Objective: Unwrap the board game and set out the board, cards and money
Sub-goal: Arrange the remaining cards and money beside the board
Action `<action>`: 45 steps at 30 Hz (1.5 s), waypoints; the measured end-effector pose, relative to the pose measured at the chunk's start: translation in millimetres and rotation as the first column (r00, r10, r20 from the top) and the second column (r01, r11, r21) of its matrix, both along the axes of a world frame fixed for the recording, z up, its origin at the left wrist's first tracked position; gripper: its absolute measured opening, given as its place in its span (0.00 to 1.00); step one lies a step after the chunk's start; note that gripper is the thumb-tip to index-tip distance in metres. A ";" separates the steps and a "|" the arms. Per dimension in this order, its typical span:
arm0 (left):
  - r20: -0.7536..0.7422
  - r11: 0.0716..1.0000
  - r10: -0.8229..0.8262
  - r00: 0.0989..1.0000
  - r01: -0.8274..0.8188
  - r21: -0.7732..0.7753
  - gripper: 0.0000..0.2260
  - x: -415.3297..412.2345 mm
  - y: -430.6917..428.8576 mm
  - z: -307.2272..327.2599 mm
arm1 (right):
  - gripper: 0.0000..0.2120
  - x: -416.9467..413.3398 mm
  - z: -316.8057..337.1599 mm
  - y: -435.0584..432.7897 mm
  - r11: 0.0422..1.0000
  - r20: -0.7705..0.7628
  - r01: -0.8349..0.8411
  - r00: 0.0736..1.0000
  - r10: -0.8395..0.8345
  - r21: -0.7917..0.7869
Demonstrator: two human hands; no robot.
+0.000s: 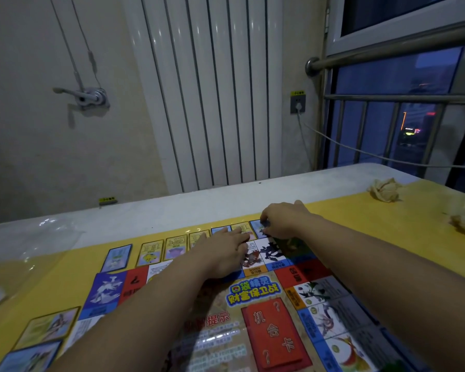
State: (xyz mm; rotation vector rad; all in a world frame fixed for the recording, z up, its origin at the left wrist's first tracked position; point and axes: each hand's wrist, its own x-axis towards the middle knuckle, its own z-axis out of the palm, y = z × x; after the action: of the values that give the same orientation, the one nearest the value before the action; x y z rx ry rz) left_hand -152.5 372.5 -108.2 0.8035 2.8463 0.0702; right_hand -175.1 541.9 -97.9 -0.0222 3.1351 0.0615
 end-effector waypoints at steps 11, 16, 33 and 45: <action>-0.082 0.995 -0.037 0.996 0.045 0.090 0.21 7.1 12.4 1.9 | 0.16 16.3 6.9 39.4 0.990 0.117 0.039 0.993 -0.023 -0.132; -0.043 0.996 -0.084 0.996 0.085 0.023 0.22 8.6 29.9 -1.5 | 0.18 27.4 3.1 36.4 0.991 0.192 0.004 0.981 0.021 -0.133; -0.038 0.997 -0.059 0.998 0.061 0.047 0.22 7.6 36.2 -0.4 | 0.15 42.3 4.3 24.1 0.995 0.214 -0.023 0.976 0.044 -0.098; -0.184 0.985 0.021 0.983 0.012 0.175 0.20 76.8 9.0 66.9 | 0.18 136.5 91.2 3.0 0.967 -0.061 -0.210 0.977 0.204 -0.143</action>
State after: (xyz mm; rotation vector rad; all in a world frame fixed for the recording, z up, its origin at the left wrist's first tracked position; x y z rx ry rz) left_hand -75.7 381.5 -41.4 0.8810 3.0505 0.2633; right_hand -38.6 544.9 -6.7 -0.3543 3.1619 -0.1733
